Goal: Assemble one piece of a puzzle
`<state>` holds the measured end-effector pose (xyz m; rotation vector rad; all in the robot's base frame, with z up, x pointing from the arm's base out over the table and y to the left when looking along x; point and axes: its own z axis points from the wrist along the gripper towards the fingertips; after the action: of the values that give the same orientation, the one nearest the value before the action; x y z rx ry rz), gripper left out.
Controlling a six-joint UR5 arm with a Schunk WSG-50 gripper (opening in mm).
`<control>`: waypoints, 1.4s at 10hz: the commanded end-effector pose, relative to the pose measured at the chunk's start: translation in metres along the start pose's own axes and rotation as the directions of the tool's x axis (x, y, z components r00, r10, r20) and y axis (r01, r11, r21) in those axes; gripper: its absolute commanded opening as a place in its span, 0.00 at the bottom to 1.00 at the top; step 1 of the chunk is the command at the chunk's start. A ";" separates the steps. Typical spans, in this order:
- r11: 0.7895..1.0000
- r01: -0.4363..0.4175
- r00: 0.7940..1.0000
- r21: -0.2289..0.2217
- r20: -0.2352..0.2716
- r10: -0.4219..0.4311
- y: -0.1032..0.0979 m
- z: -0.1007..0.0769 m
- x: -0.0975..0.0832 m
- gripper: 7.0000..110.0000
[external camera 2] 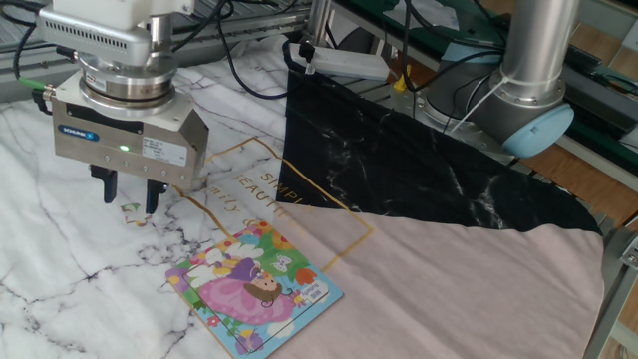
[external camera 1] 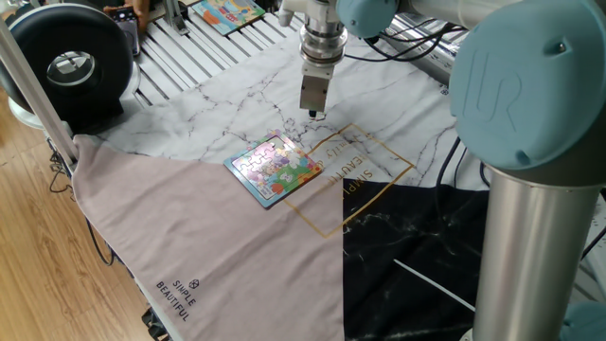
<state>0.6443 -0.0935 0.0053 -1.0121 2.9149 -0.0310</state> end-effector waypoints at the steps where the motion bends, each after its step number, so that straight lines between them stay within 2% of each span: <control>1: 1.000 -0.007 1.000 -0.007 0.030 0.008 -0.003 0.006 -0.001 0.36; 2: 1.000 -0.012 0.999 -0.005 0.030 0.012 -0.004 0.006 0.001 0.36; 3: 1.000 -0.018 0.999 -0.023 0.046 0.019 0.000 0.005 0.001 0.36; 9: 1.000 -0.029 0.999 -0.006 0.023 0.029 0.003 0.003 0.005 0.36; 14: 0.999 -0.035 0.999 -0.006 0.038 0.036 0.007 0.005 0.003 0.36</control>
<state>0.6383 -0.0915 -0.0003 -0.9710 2.9041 -0.0160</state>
